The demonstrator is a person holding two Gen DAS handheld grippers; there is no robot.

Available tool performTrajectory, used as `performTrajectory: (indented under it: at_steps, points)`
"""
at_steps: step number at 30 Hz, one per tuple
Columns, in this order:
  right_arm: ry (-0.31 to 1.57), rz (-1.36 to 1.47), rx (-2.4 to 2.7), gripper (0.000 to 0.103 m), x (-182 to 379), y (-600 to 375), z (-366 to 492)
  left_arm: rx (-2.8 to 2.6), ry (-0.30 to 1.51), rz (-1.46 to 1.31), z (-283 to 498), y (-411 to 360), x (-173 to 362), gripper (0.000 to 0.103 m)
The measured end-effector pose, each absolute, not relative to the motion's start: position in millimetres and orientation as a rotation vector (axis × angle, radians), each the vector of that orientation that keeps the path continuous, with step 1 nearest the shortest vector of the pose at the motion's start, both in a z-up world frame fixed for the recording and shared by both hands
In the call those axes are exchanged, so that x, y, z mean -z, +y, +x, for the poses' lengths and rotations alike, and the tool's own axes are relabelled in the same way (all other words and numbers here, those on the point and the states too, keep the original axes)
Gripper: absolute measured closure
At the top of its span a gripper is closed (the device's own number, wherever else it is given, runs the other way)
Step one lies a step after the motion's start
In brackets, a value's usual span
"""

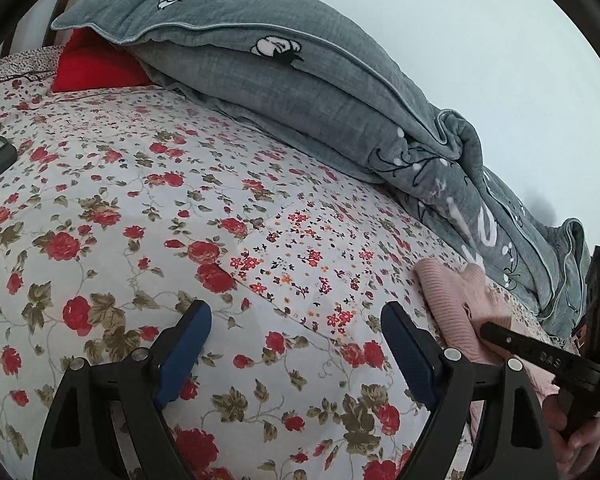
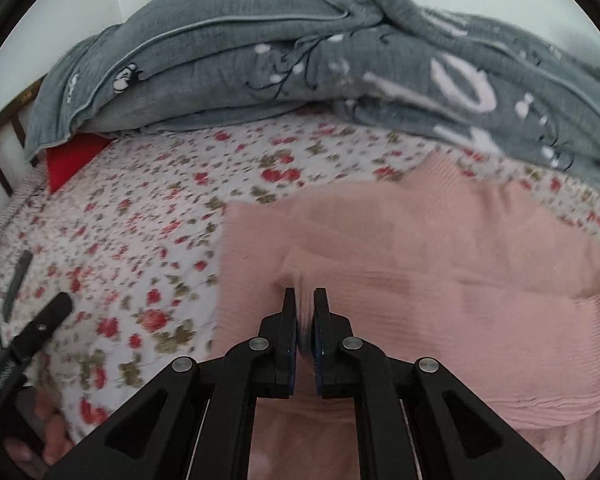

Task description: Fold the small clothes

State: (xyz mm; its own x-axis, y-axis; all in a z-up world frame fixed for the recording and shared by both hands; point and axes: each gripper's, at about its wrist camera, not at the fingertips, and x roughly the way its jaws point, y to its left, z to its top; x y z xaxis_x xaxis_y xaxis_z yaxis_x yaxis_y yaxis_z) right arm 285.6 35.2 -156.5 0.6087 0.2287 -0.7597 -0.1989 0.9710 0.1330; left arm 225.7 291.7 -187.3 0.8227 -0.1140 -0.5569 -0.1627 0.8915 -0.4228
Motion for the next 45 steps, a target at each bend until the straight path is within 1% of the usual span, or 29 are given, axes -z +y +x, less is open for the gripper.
performTrajectory:
  at_steps: [2, 3, 4, 7, 10, 13, 15, 17, 19, 22, 27, 28, 29, 31, 33, 35, 36, 40, 42, 43, 44, 45]
  points:
    - [0.912, 0.02, -0.311, 0.085, 156.9, 38.2, 282.0, -0.027, 0.613, -0.478, 226.0, 291.8, 187.4, 0.017]
    - [0.93, 0.012, -0.346, 0.085, 156.9, 36.9, 279.1, -0.028, 0.613, -0.478, 226.2, 291.7, 187.9, 0.017]
    - [0.941, 0.012, -0.365, 0.082, 155.6, 36.7, 278.1, -0.028, 0.614, -0.477, 226.2, 291.7, 188.0, 0.017]
    - [0.945, 0.073, -0.377, 0.081, 141.4, 8.4, 264.2, -0.033, 0.623, -0.469, 227.9, 291.3, 188.9, 0.017]
    - [0.859, 0.132, -0.361, 0.073, 117.9, -38.9, 237.1, -0.042, 0.639, -0.448, 230.3, 289.4, 189.7, 0.016]
    - [0.76, 0.082, -0.235, 0.071, 94.7, -99.2, 206.0, -0.046, 0.661, -0.421, 233.2, 284.8, 190.0, 0.015]
    - [0.701, 0.069, -0.141, 0.065, 86.8, -140.3, 188.0, -0.013, 0.671, -0.417, 233.4, 282.4, 189.5, 0.015]
    - [0.663, 0.089, -0.07, 0.055, 83.5, -184.1, 173.6, 0.065, 0.677, -0.423, 233.3, 277.1, 186.5, 0.017]
    - [0.659, 0.13, -0.014, 0.055, 84.5, -225.9, 164.2, 0.097, 0.705, -0.411, 234.0, 265.4, 181.0, 0.02]
    - [0.65, 0.161, 0.091, 0.055, 95.2, -283.2, 152.1, 0.197, 0.699, -0.389, 228.6, 230.4, 164.6, 0.021]
    - [0.691, 0.18, 0.101, 0.055, 133.1, -319.6, 147.5, 0.339, 0.721, -0.384, 235.4, 169.7, 146.3, 0.021]
    - [0.695, 0.191, 0.084, 0.055, 142.7, -324.3, 147.2, 0.348, 0.735, -0.398, 239.7, 161.8, 146.7, 0.026]
    - [0.692, 0.197, 0.076, 0.055, 148.3, -325.0, 147.8, 0.355, 0.754, -0.414, 245.9, 153.0, 148.2, 0.034]
    - [0.684, 0.216, 0.062, 0.055, 159.0, -328.3, 148.1, 0.356, 0.783, -0.424, 254.9, 141.5, 151.0, 0.039]
    - [0.671, 0.252, 0.039, 0.055, 161.3, -334.4, 144.6, 0.361, 0.816, -0.417, 262.1, 131.7, 156.0, 0.041]
    - [0.639, 0.278, 0.021, 0.055, 161.4, -338.2, 139.8, 0.316, 0.865, -0.404, 270.3, 125.5, 163.6, 0.045]
    - [0.632, 0.288, 0.016, 0.055, 161.9, -339.4, 138.4, 0.288, 0.884, -0.409, 273.4, 125.8, 167.0, 0.045]
    - [0.629, 0.277, 0.02, 0.055, 162.3, -336.3, 140.3, 0.262, 0.872, -0.44, 277.0, 126.7, 172.9, 0.045]
    - [0.628, 0.235, 0.01, 0.055, 161.0, -328.5, 142.2, 0.273, 0.862, -0.449, 278.2, 125.6, 172.1, 0.047]
    - [0.626, 0.209, 0.014, 0.055, 160.2, -324.2, 143.2, 0.274, 0.866, -0.458, 279.3, 124.5, 171.6, 0.054]
    - [0.624, 0.191, 0.019, 0.055, 159.8, -321.6, 142.7, 0.277, 0.868, -0.467, 279.3, 122.9, 171.4, 0.063]
    - [0.62, 0.17, 0.021, 0.055, 159.8, -318.3, 141.9, 0.278, 0.868, -0.465, 281.1, 122.4, 171.1, 0.068]
